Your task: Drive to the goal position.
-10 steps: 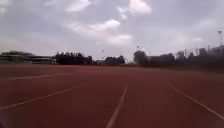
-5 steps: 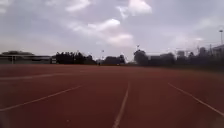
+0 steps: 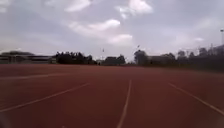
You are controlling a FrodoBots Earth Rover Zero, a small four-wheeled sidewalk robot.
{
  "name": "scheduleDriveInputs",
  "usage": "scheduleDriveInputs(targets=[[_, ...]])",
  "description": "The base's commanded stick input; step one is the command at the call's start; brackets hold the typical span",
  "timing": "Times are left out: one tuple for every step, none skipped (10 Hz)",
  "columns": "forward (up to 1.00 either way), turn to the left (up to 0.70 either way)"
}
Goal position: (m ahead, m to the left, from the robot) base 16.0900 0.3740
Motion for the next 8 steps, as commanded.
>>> scheduleDriveInputs(targets=[[0.45, -0.27], [0.45, -0.27], [0.45, -0.27], [0.45, -0.27], [0.45, -0.27], [0.45, -0.27], [0.45, -0.27], [0.45, -0.27]])
